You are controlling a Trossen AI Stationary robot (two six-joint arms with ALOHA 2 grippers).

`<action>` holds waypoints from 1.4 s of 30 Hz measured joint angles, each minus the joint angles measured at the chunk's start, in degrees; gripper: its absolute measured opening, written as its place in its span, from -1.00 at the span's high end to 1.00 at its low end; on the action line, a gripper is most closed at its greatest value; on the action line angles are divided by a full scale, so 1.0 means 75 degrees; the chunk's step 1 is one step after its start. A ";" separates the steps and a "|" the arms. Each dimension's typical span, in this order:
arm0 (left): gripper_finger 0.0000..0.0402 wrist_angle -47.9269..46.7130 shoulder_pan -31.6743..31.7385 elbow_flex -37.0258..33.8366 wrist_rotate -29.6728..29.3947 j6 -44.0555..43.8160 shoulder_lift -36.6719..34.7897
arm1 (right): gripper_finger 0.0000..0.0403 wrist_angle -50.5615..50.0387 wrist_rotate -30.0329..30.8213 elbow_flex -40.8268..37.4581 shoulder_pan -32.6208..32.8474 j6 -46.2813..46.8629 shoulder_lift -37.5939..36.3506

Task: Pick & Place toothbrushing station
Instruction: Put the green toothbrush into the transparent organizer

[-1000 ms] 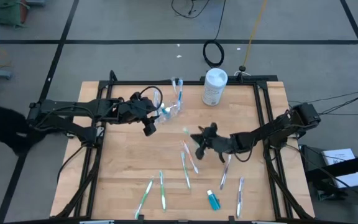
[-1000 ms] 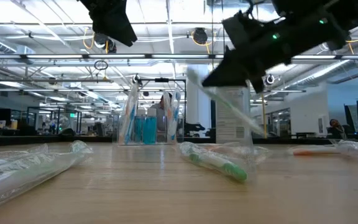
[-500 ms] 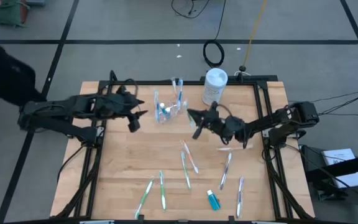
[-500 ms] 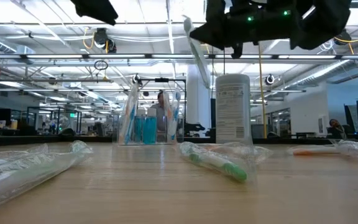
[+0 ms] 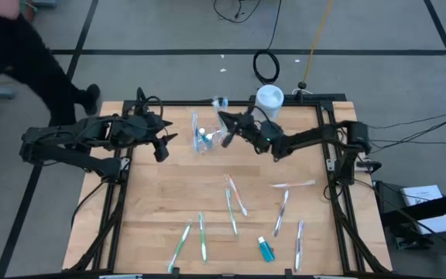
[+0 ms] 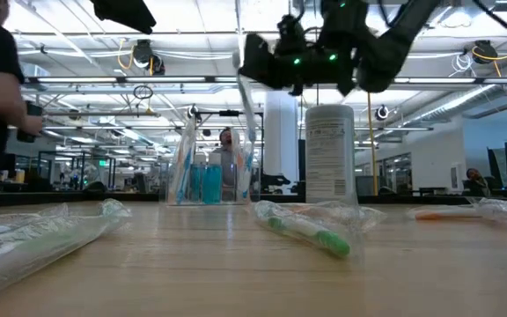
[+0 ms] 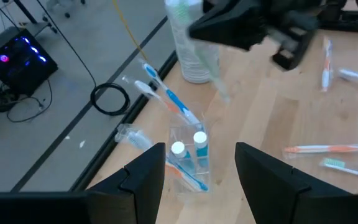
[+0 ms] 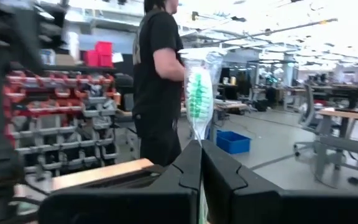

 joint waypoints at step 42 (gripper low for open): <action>0.00 -0.1323 -0.0218 -0.0544 0.0039 -0.2469 0.0000 | 0.93 -0.0418 0.0219 -0.0049 -0.0440 0.0918 0.1764</action>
